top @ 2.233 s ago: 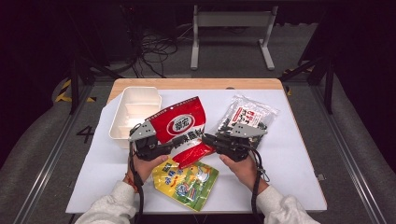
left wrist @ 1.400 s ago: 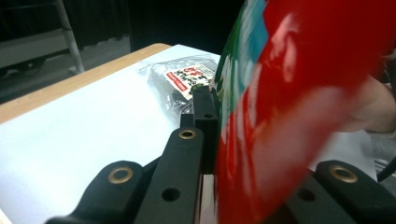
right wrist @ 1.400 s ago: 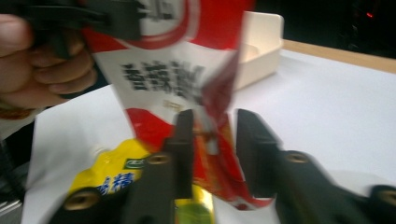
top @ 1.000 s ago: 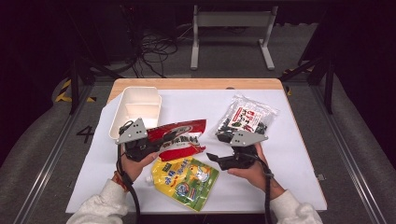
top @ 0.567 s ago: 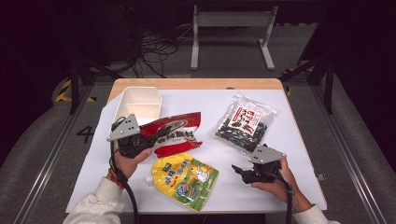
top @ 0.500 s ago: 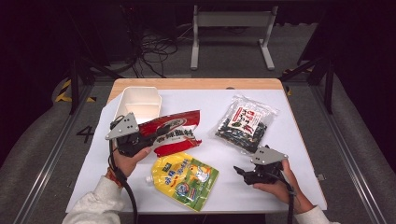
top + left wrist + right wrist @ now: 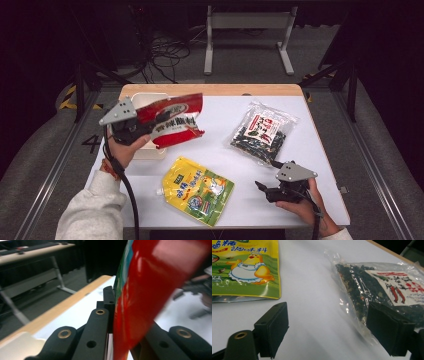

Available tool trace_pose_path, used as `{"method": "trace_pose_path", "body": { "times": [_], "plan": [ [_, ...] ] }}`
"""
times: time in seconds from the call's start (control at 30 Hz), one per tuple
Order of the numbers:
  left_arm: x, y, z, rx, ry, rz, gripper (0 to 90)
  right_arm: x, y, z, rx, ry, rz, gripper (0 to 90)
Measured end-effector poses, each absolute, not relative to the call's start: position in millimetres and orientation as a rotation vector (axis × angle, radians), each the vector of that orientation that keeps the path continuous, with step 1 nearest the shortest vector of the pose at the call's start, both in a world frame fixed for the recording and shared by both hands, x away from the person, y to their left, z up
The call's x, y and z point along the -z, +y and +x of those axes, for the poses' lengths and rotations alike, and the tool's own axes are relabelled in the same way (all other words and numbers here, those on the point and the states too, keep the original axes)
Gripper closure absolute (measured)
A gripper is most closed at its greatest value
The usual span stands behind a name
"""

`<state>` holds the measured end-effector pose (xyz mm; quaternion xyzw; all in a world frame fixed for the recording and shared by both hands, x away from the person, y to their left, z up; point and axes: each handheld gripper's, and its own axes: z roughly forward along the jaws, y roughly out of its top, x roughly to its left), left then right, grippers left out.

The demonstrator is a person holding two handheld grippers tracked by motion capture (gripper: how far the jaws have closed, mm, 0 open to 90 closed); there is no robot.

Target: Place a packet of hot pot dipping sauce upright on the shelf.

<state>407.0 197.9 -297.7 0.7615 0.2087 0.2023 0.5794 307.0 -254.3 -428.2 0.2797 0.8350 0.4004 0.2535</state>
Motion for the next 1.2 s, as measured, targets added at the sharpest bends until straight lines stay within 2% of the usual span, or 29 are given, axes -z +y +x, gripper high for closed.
{"method": "trace_pose_path", "body": {
  "times": [0.13, 0.27, 0.63, 1.2],
  "plan": [
    [279, 216, 432, -0.550, 0.526, 1.795, 90.0, 435, -254, 300, -1.074, 2.297, 0.773, 18.0],
    [275, 227, 452, -0.565, 0.554, 1.808, 90.0, 437, -254, 295, -1.068, 2.304, 0.777, 18.3],
    [294, 250, 513, -0.596, 0.649, 1.888, 90.0, 443, -264, 285, -1.073, 2.305, 0.863, 18.5],
    [321, 256, 557, -0.616, 0.691, 1.989, 90.0, 449, -267, 287, -1.045, 2.304, 0.949, 18.9]
  ]
}}
